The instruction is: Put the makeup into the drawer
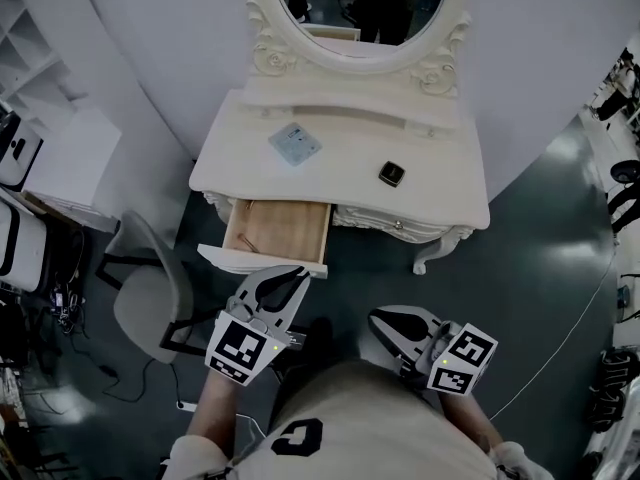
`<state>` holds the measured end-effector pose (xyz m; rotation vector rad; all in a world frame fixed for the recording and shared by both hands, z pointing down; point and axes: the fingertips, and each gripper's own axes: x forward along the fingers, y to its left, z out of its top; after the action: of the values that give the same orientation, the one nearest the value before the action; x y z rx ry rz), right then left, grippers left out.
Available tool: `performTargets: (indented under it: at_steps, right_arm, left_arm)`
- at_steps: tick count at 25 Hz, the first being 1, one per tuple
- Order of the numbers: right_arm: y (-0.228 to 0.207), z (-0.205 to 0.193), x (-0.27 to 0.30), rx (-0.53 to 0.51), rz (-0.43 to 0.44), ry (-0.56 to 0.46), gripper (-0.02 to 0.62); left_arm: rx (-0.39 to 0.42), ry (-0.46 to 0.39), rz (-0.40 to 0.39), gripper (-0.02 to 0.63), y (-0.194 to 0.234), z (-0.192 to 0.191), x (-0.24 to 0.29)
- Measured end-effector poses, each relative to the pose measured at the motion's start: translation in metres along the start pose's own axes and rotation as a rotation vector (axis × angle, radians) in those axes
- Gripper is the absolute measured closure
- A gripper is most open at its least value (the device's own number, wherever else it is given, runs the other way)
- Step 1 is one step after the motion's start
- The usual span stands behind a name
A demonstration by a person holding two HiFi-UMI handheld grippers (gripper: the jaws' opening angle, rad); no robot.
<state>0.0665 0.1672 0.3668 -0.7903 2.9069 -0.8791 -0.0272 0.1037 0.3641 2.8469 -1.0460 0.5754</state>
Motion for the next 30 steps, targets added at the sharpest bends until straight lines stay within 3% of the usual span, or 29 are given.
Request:
performTargets:
  at_steps: [10,13,17,24,30]
  right_arm:
    - [-0.002,0.013,0.090,-0.020,0.027,0.085,0.568]
    - [-0.003,0.014,0.109,-0.028,0.037,0.107,0.568]
    - [-0.007,0.014,0.125,-0.018,0.047,0.123,0.568]
    - [-0.033,0.028,0.133,0.014,0.055,0.114,0.568]
    - [-0.077,0.051,0.136,0.033,0.095,0.110,0.568]
  left_arm:
    - [-0.041,-0.007,0.033,0.542,0.083,-0.029,-0.018]
    - [-0.031,0.017,0.006,0.457,0.097,-0.035,-0.010]
    - [0.041,0.073,-0.036,0.361,0.111,-0.041,0.008]
    - [0.114,0.163,-0.100,0.287,0.149,-0.046,0.062]
    - [0.139,0.291,-0.041,0.285,0.212,-0.063,0.148]
